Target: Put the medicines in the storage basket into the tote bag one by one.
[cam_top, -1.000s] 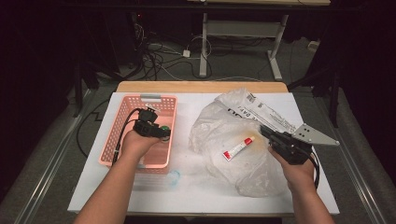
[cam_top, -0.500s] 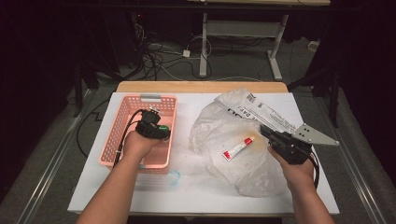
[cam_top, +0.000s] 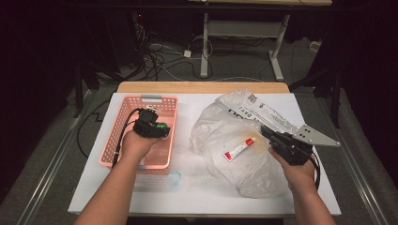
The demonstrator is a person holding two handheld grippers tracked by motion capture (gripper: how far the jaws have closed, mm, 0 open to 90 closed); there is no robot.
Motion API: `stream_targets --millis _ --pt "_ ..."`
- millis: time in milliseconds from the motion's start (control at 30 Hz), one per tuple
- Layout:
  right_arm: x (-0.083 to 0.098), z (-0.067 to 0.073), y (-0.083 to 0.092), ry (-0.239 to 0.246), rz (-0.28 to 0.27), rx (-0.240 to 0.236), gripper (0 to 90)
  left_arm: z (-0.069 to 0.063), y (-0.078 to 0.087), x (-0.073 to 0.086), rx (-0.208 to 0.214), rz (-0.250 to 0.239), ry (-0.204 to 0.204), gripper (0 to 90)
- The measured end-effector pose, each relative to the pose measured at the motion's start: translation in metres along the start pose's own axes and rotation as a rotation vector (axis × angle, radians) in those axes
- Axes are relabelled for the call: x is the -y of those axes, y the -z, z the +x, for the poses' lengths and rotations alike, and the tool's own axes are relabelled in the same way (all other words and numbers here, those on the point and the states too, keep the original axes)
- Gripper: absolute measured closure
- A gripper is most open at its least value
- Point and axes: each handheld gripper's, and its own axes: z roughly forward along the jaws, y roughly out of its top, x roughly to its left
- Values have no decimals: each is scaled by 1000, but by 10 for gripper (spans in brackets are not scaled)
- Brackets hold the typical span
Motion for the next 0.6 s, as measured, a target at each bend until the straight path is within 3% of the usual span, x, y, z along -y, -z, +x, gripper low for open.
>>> stream_targets --millis 200,467,600 --pt "0 0 0 6 3 -2 900 -4 12 1 3 -46 1 498" --pt "0 0 0 10 2 -5 900 -18 24 6 -3 -104 -42 497" --pt "0 0 0 2 -2 -11 900 -19 29 10 6 -124 -31 497"
